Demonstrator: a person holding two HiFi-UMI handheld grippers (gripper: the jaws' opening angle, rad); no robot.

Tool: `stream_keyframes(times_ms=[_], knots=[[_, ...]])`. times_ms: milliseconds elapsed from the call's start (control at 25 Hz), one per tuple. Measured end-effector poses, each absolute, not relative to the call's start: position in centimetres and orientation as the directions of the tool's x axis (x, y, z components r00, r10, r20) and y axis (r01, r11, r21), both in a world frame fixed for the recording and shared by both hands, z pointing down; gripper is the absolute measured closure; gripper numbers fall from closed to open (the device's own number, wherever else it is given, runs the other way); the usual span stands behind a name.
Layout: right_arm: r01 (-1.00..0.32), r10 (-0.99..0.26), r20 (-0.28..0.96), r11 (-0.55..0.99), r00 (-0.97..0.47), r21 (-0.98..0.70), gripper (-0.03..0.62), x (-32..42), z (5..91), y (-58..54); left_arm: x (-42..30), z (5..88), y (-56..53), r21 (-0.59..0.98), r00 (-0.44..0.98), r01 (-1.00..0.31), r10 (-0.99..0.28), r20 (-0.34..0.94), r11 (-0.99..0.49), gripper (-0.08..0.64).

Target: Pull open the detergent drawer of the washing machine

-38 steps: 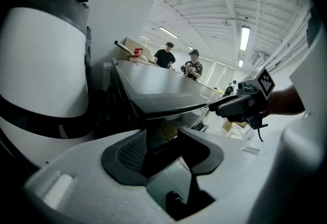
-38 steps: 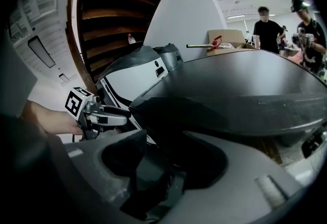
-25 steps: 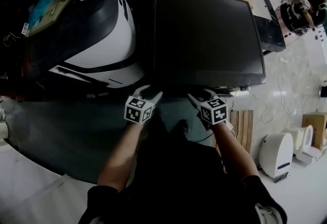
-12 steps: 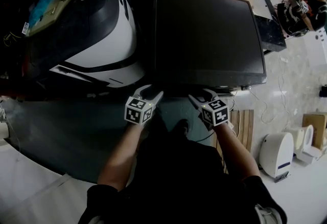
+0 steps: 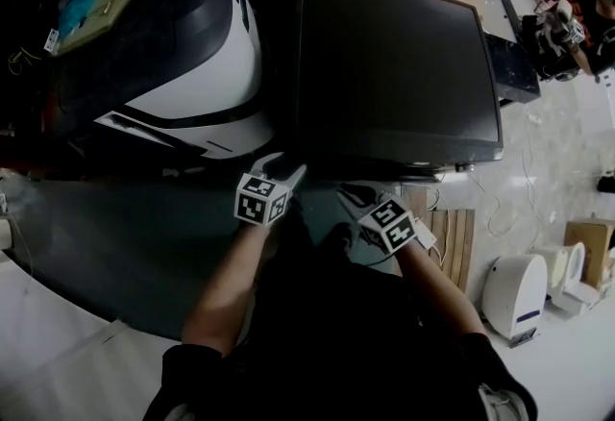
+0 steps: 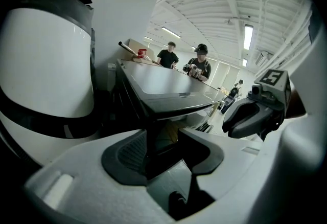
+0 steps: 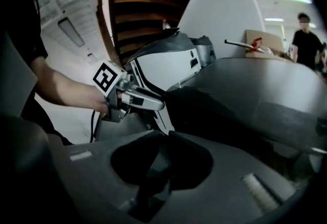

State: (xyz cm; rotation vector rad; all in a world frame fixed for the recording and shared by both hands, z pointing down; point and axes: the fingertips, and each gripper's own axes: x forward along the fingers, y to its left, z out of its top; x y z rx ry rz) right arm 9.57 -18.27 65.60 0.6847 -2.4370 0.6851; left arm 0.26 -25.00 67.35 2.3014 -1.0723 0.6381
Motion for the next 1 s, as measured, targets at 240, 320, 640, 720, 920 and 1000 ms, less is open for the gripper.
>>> stream_keyframes(times_ms=[240, 320, 640, 720, 920, 1000], knots=[[-0.718, -0.426, 0.591, 0.533, -0.685, -0.448, 0.529, 13.4, 66.6, -20.5, 0.7, 67.1, -25.2, 0.259, 0.595, -0.776, -0.531, 0.604, -0.575, 0.374], [-0.756, -0.453, 0.618, 0.511, -0.642, -0.410, 0.529, 15.6, 66.7, -21.0, 0.5, 67.1, -25.1, 0.261, 0.597, -0.775, -0.530, 0.602, -0.575, 0.374], [-0.808, -0.505, 0.653, 0.500, -0.564, -0.311, 0.443, 17.9, 66.8, -23.4, 0.6, 67.2, -25.1, 0.261, 0.592, -0.778, -0.528, 0.609, -0.572, 0.374], [-0.805, -0.506, 0.653, 0.514, -0.563, -0.296, 0.439, 17.3, 67.0, -23.5, 0.8, 67.2, -25.0, 0.254, 0.587, -0.780, -0.529, 0.612, -0.572, 0.374], [-0.794, -0.512, 0.627, 0.518, -0.587, -0.320, 0.438, 17.0, 66.7, -23.0, 1.1, 67.2, -24.7, 0.249, 0.574, -0.791, -0.538, 0.617, -0.559, 0.368], [-0.785, -0.497, 0.632, 0.531, -0.594, -0.320, 0.439, 17.2, 66.8, -22.4, 1.1, 67.1, -24.2, 0.253, 0.572, -0.795, -0.540, 0.618, -0.551, 0.370]])
